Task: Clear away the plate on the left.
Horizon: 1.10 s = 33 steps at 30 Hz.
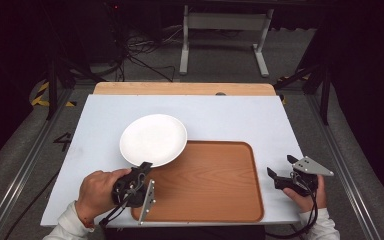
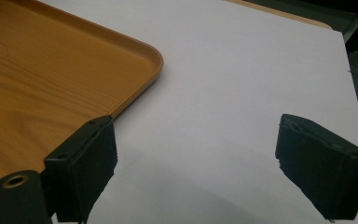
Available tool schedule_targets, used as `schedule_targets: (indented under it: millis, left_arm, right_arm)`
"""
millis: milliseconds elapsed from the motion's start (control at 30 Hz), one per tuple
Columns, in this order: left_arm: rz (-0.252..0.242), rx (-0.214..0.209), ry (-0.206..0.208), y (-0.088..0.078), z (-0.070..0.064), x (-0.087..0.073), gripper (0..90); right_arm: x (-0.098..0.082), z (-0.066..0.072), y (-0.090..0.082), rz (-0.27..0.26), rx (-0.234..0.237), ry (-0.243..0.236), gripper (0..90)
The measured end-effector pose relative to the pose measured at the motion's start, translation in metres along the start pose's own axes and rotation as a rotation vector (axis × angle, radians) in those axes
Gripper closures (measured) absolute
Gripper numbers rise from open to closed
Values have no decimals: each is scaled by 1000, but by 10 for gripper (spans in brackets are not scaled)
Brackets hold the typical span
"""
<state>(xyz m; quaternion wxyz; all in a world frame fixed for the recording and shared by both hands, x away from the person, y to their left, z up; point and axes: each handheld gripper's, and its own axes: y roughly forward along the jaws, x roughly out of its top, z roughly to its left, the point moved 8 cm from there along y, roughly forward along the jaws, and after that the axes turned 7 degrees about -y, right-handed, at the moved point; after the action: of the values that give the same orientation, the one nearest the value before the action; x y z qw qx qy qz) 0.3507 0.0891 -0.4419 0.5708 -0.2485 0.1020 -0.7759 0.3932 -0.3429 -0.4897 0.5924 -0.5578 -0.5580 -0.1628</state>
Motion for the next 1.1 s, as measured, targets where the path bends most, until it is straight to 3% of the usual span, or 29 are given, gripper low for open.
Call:
schedule_targets:
  millis: [133, 167, 633, 767, 1100]
  left_arm:
    - [-28, -25, 23, 3, -10, 11, 855]
    - [-33, -37, 44, 4, -14, 16, 853]
    - [-100, -120, 81, 5, -46, 40, 844]
    - [-120, -138, 110, 6, -54, 48, 848]
    - [-147, -189, 118, 15, -72, 63, 863]
  right_arm:
    - [0, -1, 0, -3, -2, 4, 132]
    - [0, -2, -1, -3, -4, 4, 132]
    - [0, -3, -2, -8, -11, 3, 132]
    - [0, -3, -3, -7, -9, 1, 132]
    - [0, -2, -2, -4, -6, 0, 132]
